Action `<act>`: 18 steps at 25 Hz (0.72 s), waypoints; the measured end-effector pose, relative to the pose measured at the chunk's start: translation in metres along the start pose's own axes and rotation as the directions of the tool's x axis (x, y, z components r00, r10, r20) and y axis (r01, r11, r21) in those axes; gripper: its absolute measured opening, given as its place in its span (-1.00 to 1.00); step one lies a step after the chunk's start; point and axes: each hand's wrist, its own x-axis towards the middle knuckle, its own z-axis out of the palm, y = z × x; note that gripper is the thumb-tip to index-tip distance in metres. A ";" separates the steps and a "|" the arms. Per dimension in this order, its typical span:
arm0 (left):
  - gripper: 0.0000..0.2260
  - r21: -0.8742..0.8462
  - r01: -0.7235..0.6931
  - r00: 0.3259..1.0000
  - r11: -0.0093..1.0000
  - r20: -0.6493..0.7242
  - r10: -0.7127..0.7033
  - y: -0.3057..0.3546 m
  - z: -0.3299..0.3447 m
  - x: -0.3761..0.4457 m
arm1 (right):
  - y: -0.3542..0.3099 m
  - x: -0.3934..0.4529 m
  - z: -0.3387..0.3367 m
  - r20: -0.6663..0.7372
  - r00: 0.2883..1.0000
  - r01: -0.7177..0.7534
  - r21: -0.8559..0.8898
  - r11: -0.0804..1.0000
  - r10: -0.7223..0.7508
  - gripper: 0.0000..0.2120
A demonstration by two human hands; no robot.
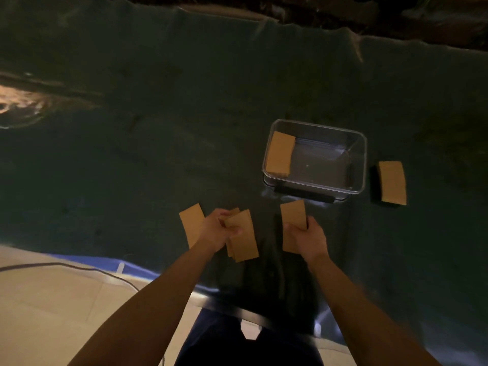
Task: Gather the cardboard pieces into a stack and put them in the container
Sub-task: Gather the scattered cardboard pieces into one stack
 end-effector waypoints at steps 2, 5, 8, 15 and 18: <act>-0.54 -0.146 0.050 0.994 0.988 0.106 -0.034 0.003 0.002 -0.004 | -0.005 -0.005 0.005 0.091 0.996 -0.021 0.015 1.000 0.019 -0.78; -0.71 -0.279 0.076 0.964 0.957 0.266 0.001 0.011 0.010 -0.004 | -0.015 -0.014 0.008 0.321 0.940 -0.139 0.045 0.989 0.118 -0.83; -0.74 -0.326 0.088 0.947 0.941 0.319 0.022 0.021 0.016 -0.004 | -0.017 -0.020 0.010 0.528 0.827 -0.367 0.246 0.897 0.193 -0.69; -0.77 -0.167 -0.136 0.920 0.976 0.344 0.187 0.037 0.022 -0.011 | -0.019 -0.026 0.016 0.663 0.744 -0.407 0.351 0.843 0.083 -0.37; -0.53 0.102 -0.398 0.892 0.912 0.273 0.360 0.044 0.029 -0.015 | -0.018 -0.028 0.014 0.616 0.782 -0.332 0.286 0.899 0.093 -0.58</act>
